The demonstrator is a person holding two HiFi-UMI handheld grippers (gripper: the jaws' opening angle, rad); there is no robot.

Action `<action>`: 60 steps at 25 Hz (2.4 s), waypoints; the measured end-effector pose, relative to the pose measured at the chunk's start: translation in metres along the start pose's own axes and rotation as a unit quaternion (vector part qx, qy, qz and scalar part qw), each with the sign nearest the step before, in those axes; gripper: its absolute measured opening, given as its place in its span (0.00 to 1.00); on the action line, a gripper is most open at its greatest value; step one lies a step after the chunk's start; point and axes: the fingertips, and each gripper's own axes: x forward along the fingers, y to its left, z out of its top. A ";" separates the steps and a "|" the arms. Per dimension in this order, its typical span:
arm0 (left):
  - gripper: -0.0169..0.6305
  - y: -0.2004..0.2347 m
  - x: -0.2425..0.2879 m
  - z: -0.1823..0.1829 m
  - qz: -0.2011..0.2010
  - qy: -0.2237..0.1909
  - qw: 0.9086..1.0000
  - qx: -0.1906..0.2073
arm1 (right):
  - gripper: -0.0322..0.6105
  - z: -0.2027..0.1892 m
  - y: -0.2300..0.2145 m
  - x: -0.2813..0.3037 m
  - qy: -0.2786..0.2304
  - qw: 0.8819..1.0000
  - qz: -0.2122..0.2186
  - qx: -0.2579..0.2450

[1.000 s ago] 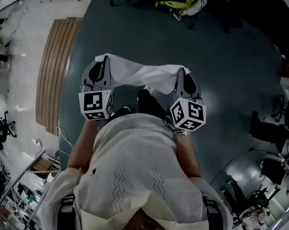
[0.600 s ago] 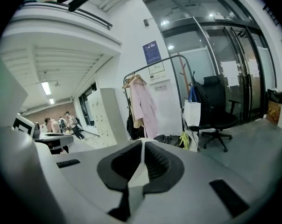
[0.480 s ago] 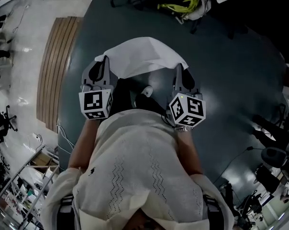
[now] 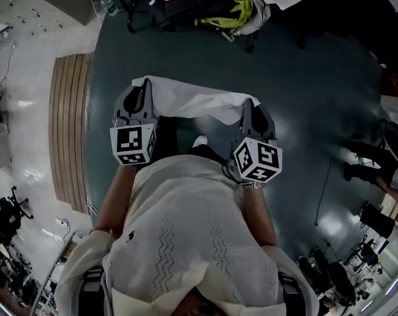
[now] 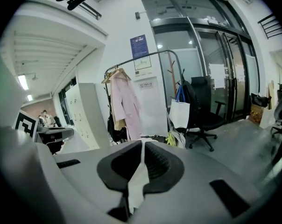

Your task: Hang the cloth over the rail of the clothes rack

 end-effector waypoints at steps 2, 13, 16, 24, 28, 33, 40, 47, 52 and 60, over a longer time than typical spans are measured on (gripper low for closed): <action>0.07 0.020 0.033 0.021 -0.013 -0.007 1.000 0.008 | 0.09 0.020 0.004 0.027 -0.004 1.000 -0.015 0.004; 0.07 0.097 0.128 0.074 -0.084 -0.023 0.996 0.036 | 0.09 0.089 0.048 0.114 -0.043 0.997 -0.070 0.005; 0.07 0.102 0.153 0.086 -0.086 -0.025 0.995 0.034 | 0.09 0.099 0.036 0.129 -0.041 0.995 -0.086 0.011; 0.07 0.102 0.225 0.094 -0.063 -0.003 0.997 0.048 | 0.09 0.113 -0.014 0.215 -0.017 0.997 -0.072 0.027; 0.07 0.116 0.277 0.106 -0.030 0.015 0.998 0.052 | 0.09 0.136 -0.031 0.289 0.002 0.999 -0.035 0.027; 0.07 0.110 0.354 0.132 -0.003 0.028 0.998 0.058 | 0.09 0.168 -0.066 0.363 0.025 1.000 -0.002 0.019; 0.07 0.078 0.428 0.169 0.012 0.013 0.999 0.046 | 0.09 0.220 -0.127 0.430 0.028 0.999 0.020 -0.007; 0.07 0.085 0.463 0.174 0.019 0.035 0.999 0.031 | 0.09 0.246 -0.139 0.468 0.035 0.999 0.023 -0.001; 0.07 0.103 0.493 0.168 0.008 0.045 0.999 0.026 | 0.09 0.233 -0.139 0.485 0.059 0.998 0.006 0.008; 0.07 0.118 0.531 0.210 -0.036 0.009 0.999 0.028 | 0.09 0.270 -0.146 0.484 0.030 0.997 -0.058 0.041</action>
